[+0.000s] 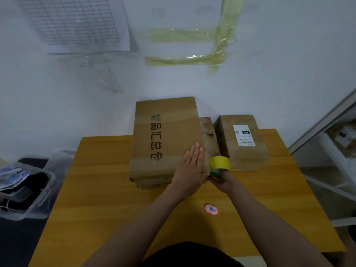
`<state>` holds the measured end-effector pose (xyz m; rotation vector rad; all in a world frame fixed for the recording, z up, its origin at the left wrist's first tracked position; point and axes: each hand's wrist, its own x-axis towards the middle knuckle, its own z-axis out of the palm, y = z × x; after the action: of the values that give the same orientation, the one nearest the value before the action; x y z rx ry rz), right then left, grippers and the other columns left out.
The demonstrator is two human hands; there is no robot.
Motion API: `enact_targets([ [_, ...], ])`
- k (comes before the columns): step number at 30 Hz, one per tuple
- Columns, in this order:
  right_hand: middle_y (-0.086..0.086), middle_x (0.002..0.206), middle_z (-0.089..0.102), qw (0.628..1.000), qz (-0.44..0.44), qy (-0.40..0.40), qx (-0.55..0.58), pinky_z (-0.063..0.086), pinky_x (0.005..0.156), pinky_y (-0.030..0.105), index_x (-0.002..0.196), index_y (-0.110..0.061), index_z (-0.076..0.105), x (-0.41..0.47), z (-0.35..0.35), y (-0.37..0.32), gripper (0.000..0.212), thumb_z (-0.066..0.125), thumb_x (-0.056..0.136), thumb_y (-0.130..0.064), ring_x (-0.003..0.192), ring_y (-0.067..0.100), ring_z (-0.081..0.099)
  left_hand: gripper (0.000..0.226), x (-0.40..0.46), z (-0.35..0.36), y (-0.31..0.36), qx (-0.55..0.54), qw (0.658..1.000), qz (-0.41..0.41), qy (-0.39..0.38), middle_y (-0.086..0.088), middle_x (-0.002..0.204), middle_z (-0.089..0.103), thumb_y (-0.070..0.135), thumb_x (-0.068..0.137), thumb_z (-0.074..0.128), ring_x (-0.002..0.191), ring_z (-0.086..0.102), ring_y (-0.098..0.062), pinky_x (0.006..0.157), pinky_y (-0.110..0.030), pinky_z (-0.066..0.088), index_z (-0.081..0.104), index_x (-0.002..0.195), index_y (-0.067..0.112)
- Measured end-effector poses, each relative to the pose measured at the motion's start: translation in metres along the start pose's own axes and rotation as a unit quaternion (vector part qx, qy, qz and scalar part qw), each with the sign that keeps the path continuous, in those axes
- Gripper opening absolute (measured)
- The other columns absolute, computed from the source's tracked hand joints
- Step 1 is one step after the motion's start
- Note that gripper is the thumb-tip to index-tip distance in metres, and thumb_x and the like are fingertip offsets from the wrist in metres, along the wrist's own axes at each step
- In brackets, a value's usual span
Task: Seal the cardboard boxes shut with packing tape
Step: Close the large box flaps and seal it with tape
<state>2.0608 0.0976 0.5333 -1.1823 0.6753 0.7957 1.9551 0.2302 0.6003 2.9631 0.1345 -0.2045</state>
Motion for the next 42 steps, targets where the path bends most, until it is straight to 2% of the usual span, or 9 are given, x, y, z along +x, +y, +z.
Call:
enact_targets([
  [4,0.018,0.112,0.058,0.999,0.034,0.006,0.027,0.038,0.102,0.051,0.131,-0.001,0.046,-0.013,0.010,0.008,0.032,0.047,0.106,-0.021,0.114,0.035,0.055,0.099,-0.022,-0.007,-0.026,-0.061,0.996,-0.065,0.024,-0.011,0.163,-0.029,0.079,0.091,0.004,0.152,-0.025,-0.024,0.125,-0.040,-0.011,-0.017,0.159,0.010],
  [8,0.019,0.128,0.053,0.998,0.050,0.002,0.023,0.036,0.105,0.063,0.132,-0.004,0.042,-0.023,0.024,0.008,0.032,0.048,0.105,-0.021,0.134,0.041,0.044,0.109,-0.053,-0.012,-0.090,-0.062,0.974,-0.217,0.032,-0.015,0.162,-0.033,0.087,0.081,-0.008,0.149,-0.030,-0.035,0.123,-0.049,-0.015,-0.022,0.157,0.010],
  [13,0.018,0.104,0.055,0.999,0.040,-0.004,-0.015,0.042,0.094,0.056,0.140,-0.004,0.045,-0.028,0.033,0.014,0.035,0.043,0.106,-0.015,0.121,0.039,0.048,0.129,-0.073,-0.020,-0.136,-0.274,0.894,-0.347,0.075,-0.020,0.168,0.006,0.087,0.072,0.057,0.150,0.021,-0.047,0.117,-0.064,0.029,-0.006,0.161,0.017],
  [17,0.018,0.114,0.060,0.999,0.044,-0.010,-0.028,0.042,0.096,0.052,0.133,-0.007,0.051,-0.034,0.036,0.012,0.030,0.038,0.108,-0.015,0.133,0.037,0.046,0.116,-0.072,-0.023,-0.142,-0.436,0.822,-0.339,0.139,-0.012,0.135,0.057,0.072,0.056,0.081,0.118,0.061,-0.033,0.094,-0.053,0.057,0.039,0.145,0.010],
  [22,0.016,0.140,0.058,0.998,0.001,-0.062,0.011,0.049,0.085,0.042,0.138,-0.005,0.052,-0.040,0.029,0.018,0.037,0.049,0.103,-0.017,0.117,0.028,0.058,0.119,-0.078,-0.024,-0.153,-0.509,0.784,-0.321,0.153,-0.003,0.124,0.061,0.077,0.043,0.085,0.108,0.063,-0.022,0.087,-0.044,0.060,0.047,0.138,0.015],
  [27,0.016,0.113,0.071,0.969,-0.090,-0.199,0.114,0.060,0.066,0.028,0.132,-0.005,0.054,-0.079,0.013,-0.006,0.032,0.046,0.103,-0.013,0.088,0.021,0.072,0.113,-0.089,-0.031,-0.143,-0.568,0.761,-0.282,0.140,0.002,0.124,0.059,0.077,0.047,0.079,0.107,0.062,-0.018,0.082,-0.037,0.060,0.047,0.139,0.019],
  [33,0.016,0.119,0.069,0.948,-0.245,-0.180,0.095,0.059,0.086,0.039,0.134,-0.006,0.058,-0.134,0.039,-0.063,0.042,0.056,0.097,-0.025,0.105,0.028,0.068,0.095,-0.053,-0.027,-0.117,-0.663,0.697,-0.248,0.115,-0.002,0.133,0.054,0.068,0.076,0.073,0.113,0.061,-0.024,0.087,-0.044,0.061,0.040,0.150,0.018],
  [36,0.010,0.108,0.074,0.942,-0.312,-0.124,0.002,0.058,0.078,0.039,0.123,-0.009,0.064,-0.151,0.057,-0.077,0.031,0.060,0.096,-0.021,0.101,0.028,0.069,0.052,-0.041,-0.010,-0.104,-0.627,0.730,-0.257,0.086,-0.001,0.136,0.051,0.049,0.099,0.051,0.114,0.058,-0.022,0.083,-0.037,0.057,0.041,0.145,0.025],
  [42,0.002,0.124,0.066,0.913,-0.365,-0.099,-0.154,0.051,0.102,0.048,0.129,-0.031,0.059,-0.161,0.093,-0.058,0.044,0.065,0.086,-0.040,0.114,0.018,0.064,0.061,-0.050,-0.009,-0.099,-0.536,0.800,-0.204,0.177,-0.005,0.140,0.048,0.069,0.095,0.040,0.128,0.052,-0.027,0.091,-0.026,0.046,0.051,0.138,0.027],
])
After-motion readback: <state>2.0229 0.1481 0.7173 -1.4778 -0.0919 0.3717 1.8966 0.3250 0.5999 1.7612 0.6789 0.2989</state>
